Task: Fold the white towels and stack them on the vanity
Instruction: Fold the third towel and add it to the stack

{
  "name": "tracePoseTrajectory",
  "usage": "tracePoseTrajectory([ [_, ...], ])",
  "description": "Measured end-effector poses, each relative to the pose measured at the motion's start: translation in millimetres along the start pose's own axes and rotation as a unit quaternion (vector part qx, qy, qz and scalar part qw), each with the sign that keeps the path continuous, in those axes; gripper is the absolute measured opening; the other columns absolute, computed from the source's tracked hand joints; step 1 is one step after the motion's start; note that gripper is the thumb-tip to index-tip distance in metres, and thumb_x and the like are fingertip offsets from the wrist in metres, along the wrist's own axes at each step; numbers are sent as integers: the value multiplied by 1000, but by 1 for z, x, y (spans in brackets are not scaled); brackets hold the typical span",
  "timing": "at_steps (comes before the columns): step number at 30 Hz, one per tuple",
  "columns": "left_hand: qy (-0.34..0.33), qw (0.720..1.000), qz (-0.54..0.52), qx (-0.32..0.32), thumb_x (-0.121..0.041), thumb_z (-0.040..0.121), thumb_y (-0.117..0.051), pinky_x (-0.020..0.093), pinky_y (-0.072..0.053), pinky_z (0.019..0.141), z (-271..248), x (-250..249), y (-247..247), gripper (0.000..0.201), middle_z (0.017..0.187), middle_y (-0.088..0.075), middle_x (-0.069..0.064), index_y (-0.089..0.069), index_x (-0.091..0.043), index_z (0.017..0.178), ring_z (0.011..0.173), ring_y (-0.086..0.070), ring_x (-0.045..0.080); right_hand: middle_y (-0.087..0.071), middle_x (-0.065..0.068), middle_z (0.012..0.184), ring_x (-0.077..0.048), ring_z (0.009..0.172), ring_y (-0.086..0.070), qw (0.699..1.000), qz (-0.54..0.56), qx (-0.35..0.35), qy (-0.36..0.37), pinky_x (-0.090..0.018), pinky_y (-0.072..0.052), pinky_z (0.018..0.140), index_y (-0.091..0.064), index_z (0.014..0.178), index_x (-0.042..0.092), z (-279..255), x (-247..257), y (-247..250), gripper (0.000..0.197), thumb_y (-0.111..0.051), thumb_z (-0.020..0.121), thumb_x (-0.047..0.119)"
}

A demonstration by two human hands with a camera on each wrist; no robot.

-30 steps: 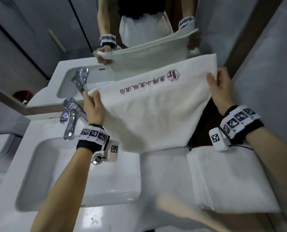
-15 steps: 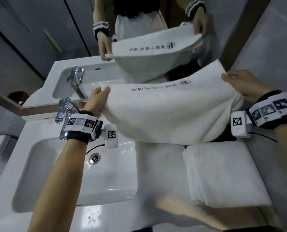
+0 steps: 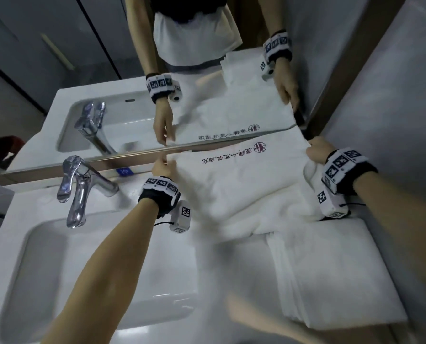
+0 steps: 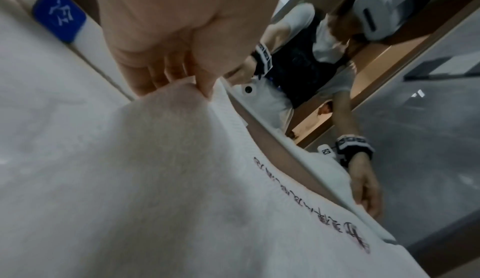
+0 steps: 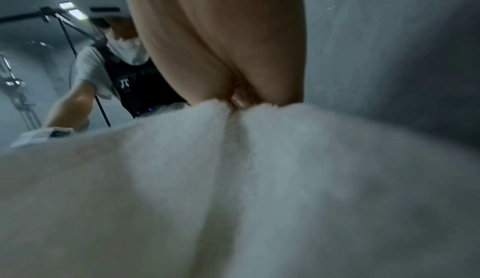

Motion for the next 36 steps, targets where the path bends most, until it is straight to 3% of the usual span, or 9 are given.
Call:
tracePoseTrajectory([
  [3, 18, 999, 7, 33, -25, 93, -48, 31, -36, 67, 4, 12, -15, 29, 73, -55, 15, -58, -6, 73, 82, -56, 35, -54, -26, 124, -39, 116, -51, 1000, -12, 14, -13, -40, -42, 99, -54, 112, -14, 7, -11, -5, 26, -42, 93, 0],
  [6, 44, 996, -17, 73, -30, 95, -48, 28, -37, 68, 2, 27, -25, 36, 73, -54, 14, -57, -4, 72, 76, -54, 27, -52, -15, 102, -34, 106, -55, 999, 18, 25, -26, -36, -42, 89, -57, 90, -1, 3, -26, -4, 12, -53, 89, 10],
  [9, 72, 988, -47, 129, -42, 92, -53, 25, -35, 56, -9, 48, -28, 41, 59, -46, 6, -55, -6, 72, 56, -43, 21, -55, -11, 88, -29, 86, -58, 994, 94, 41, -36, -35, -44, 78, -61, 87, 8, -15, -37, -2, 30, -65, 76, 36],
  [12, 87, 974, -98, 184, -44, 86, -62, 31, -39, 67, -24, 72, -29, 34, 77, -47, 8, -55, -10, 86, 72, -46, 21, -52, -9, 76, -23, 73, -53, 991, 122, 37, -37, -33, -39, 70, -57, 73, 13, -34, -47, -2, 44, -63, 54, 52],
  [15, 57, 969, -136, 200, -34, 86, -65, 36, -44, 88, -39, 87, -28, 33, 100, -61, 12, -60, -7, 104, 97, -58, 25, -62, -10, 104, -25, 98, -61, 987, 147, 37, -49, -38, -49, 89, -59, 101, 6, -49, -60, -14, 67, -74, 58, 55],
  [19, 28, 964, -182, 193, -24, 84, -68, 45, -46, 98, -62, 96, -24, 35, 112, -67, 17, -63, -1, 110, 109, -62, 34, -42, -6, 138, -26, 124, -47, 997, 56, 19, -40, -40, -44, 100, -30, 140, 9, -72, -69, -24, 109, -83, 56, 53],
  [25, -15, 964, -177, 198, -19, 77, -76, 39, -51, 94, -98, 116, -21, 50, 118, -65, 6, -56, -11, 122, 109, -61, 22, -60, -4, 126, -17, 103, -57, 984, 110, 125, 71, -29, -45, 82, -55, 123, 18, -94, -78, -24, 56, -80, 73, 20],
  [31, -70, 969, -115, 207, -5, 69, -81, 17, -49, 81, -115, 133, -23, 64, 122, -56, 3, -50, -10, 124, 111, -54, 18, -26, 9, 149, -14, 136, -29, 978, -11, 152, 146, -38, -28, 113, -47, 136, 23, -98, -91, -23, 77, -82, 69, 37],
  [36, -144, 979, -3, 143, -10, 77, -75, 35, -43, 95, -121, 127, -17, 52, 130, -45, 15, -56, -4, 125, 123, -44, 28, -41, -9, 141, -28, 130, -40, 971, -22, 6, 240, -36, -34, 105, -62, 116, -1, -97, -84, -19, 39, -69, 84, 19],
])
Point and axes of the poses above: each hand's wrist, its own z-axis towards the middle knuckle, its own y-axis out of the back of the hand, x = y × z, the point moved 4 cm from there along z, towards the middle knuckle
